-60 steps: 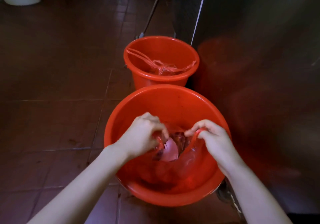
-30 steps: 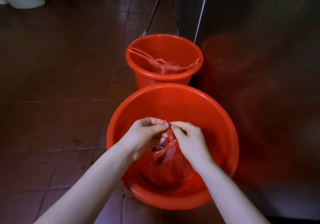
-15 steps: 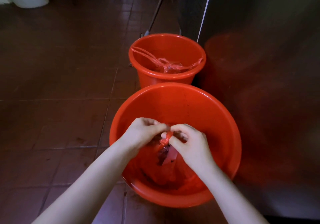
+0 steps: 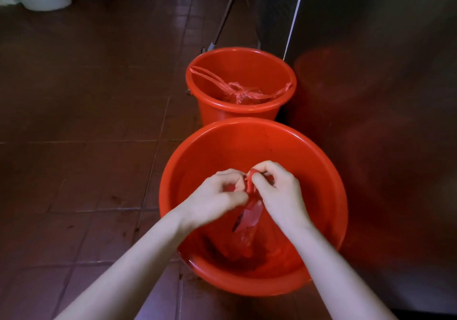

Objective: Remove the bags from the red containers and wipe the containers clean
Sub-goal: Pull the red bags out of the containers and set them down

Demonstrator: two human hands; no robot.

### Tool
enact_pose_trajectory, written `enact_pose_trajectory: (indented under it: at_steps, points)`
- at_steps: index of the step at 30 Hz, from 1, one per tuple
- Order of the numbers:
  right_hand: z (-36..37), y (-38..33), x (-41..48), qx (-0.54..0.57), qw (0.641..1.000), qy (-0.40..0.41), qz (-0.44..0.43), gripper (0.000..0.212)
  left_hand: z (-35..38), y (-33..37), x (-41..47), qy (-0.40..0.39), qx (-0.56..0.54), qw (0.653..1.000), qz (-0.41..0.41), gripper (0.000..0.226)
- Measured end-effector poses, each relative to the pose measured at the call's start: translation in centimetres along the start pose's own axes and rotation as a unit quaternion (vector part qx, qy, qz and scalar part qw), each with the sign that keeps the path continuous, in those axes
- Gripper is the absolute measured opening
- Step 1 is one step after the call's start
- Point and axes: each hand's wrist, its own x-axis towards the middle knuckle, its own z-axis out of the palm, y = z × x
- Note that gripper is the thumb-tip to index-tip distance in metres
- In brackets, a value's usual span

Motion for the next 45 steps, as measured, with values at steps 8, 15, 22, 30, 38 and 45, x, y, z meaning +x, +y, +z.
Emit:
enact_pose_trajectory:
  at_steps: [8, 15, 22, 30, 38, 45]
  points:
    - [-0.8, 0.3, 0.7, -0.069, 0.995, 0.007, 0.073, 0.017, -0.3, -0.9, 0.2, 0.081, 0.202, 0.963, 0.156, 0.039]
    - [-1.3, 0.7, 0.9, -0.092, 0.97, -0.219, 0.059, 0.029, -0.5, -1.4, -0.1, 0.106, 0.105, 0.981, 0.121, 0.038]
    - [-1.4, 1.6, 0.4, -0.039, 0.963, -0.26, 0.052, 0.033, -0.7, -1.2, 0.4, 0.092, -0.019, 0.995, -0.029, 0.03]
    - [-0.4, 1.7, -1.0, -0.028, 0.984, -0.007, -0.174, 0.012, -1.0, 0.2, 0.0, 0.09, -0.136, 0.984, -0.075, 0.018]
    - [-4.7, 2.0, -1.6, 0.087, 0.966, -0.232, -0.076, 0.011, -2.8, -0.5, 0.5, 0.172, -0.161, 0.958, -0.162, 0.027]
    - [-4.8, 0.7, -2.0, 0.237, 0.951, -0.196, -0.033, 0.023, -0.9, -0.3, 1.8, 0.187, -0.192, 0.946, -0.183, 0.027]
